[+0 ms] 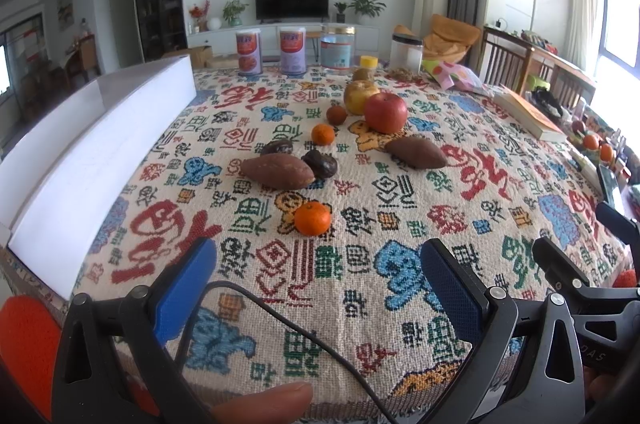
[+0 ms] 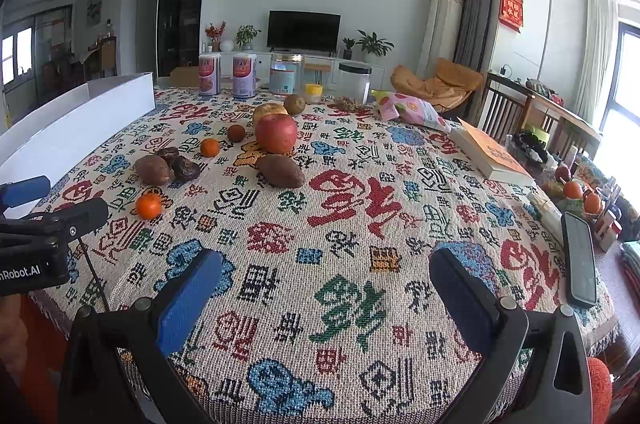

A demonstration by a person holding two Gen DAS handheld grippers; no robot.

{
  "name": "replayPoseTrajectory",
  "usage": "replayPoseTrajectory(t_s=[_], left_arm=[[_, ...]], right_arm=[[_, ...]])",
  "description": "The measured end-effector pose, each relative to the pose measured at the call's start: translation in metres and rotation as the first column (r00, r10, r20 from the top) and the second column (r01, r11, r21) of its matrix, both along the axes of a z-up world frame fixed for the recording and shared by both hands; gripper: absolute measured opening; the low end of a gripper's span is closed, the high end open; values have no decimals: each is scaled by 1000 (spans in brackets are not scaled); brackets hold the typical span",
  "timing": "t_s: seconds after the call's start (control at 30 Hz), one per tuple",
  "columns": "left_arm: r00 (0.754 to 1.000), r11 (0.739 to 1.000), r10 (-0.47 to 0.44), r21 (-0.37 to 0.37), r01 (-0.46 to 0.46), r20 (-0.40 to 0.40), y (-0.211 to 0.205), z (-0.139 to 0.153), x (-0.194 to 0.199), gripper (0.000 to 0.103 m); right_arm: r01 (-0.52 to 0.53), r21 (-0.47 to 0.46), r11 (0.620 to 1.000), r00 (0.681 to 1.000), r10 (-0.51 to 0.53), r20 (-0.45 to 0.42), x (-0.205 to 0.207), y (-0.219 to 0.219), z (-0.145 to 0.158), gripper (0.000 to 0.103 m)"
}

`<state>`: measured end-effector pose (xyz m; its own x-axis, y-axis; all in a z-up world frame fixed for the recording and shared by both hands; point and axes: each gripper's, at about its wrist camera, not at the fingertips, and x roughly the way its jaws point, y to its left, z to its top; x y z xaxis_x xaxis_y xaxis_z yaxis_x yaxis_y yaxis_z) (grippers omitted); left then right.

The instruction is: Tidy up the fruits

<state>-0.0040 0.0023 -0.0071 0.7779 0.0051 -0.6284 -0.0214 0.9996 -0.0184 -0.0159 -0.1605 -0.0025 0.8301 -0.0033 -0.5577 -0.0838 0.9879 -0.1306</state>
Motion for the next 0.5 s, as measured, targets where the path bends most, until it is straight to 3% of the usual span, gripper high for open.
replayPoseTrajectory(t_s=[0.5], left_arm=[[1000,1000,1,-1,-1,-2,1,-1,1,102]], right_arm=[[-2,0,1000,1000,2,-7,0,0,-2,103]])
